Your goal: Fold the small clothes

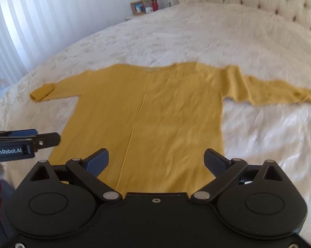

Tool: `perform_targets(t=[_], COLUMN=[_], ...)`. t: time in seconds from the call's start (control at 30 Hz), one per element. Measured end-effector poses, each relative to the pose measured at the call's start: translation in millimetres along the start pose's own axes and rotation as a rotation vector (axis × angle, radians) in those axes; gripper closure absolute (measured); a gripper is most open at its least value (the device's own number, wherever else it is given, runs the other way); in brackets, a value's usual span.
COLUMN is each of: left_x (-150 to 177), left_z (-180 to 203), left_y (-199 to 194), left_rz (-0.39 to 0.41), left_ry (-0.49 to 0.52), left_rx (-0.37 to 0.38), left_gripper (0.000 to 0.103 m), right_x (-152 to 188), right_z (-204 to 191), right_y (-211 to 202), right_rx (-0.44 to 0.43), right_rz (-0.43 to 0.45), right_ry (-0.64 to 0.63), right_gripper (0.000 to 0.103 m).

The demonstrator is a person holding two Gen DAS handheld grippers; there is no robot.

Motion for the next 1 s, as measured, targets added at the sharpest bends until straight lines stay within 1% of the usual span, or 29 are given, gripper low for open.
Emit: perform_targets(t=[0.1,0.2,0.33,0.4,0.43,0.5,0.57,0.63,0.73,0.83,0.9,1.0], left_x=[-24,-48,-66,-71,-72,-73,-71,-71,-67,-64,-64,-60], left_z=[-15,-32,-54,-63,-66,-71,-74,-77,-78,-75,-72,-66], left_y=[3,10,25,34,40,53,68,82,107,128,139,152], left_rz=[0.057,0.109,0.139,0.139,0.135,0.124,0.106,0.091,0.058,0.048,0.055,0.056], left_ry=[-0.015,-0.021,-0.047,-0.057,-0.057,-0.050,-0.049,-0.062,-0.081,-0.079,-0.066,-0.033], left_rx=[-0.069,-0.150,-0.218,-0.250,-0.254,-0.260,-0.254,-0.243,-0.200,-0.191,-0.189,-0.180], left_gripper=[0.030,0.030,0.030,0.030,0.030,0.030,0.030,0.030,0.030,0.030,0.030,0.030], right_x=[-22,-38,-48,-50,-50,-49,-45,-41,-38,-39,-42,-45], right_z=[1,-3,-8,-9,-7,-1,8,19,41,69,92,136], right_y=[3,14,31,41,46,59,70,80,90,94,95,96], right_rx=[0.056,0.088,0.096,0.104,0.110,0.116,0.116,0.114,0.139,0.202,0.242,0.317], right_rz=[0.050,0.079,0.119,0.132,0.130,0.104,0.078,0.058,0.040,0.050,0.066,0.077], right_ry=[-0.028,-0.054,-0.083,-0.090,-0.088,-0.081,-0.065,-0.042,-0.002,0.021,0.048,0.110], right_gripper=[0.004,0.004,0.005,0.005,0.006,0.014,0.017,0.019,0.019,0.018,0.017,0.017])
Point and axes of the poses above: each gripper's, at about its wrist camera, not at the fingertips, and y roughly the way its jaws point, z to its right, x to its underside, the point moved 10 cm from there along y, roughly the way its jaws point, and after that the axes turned 7 degrees about -z, right-handed, at the moved point
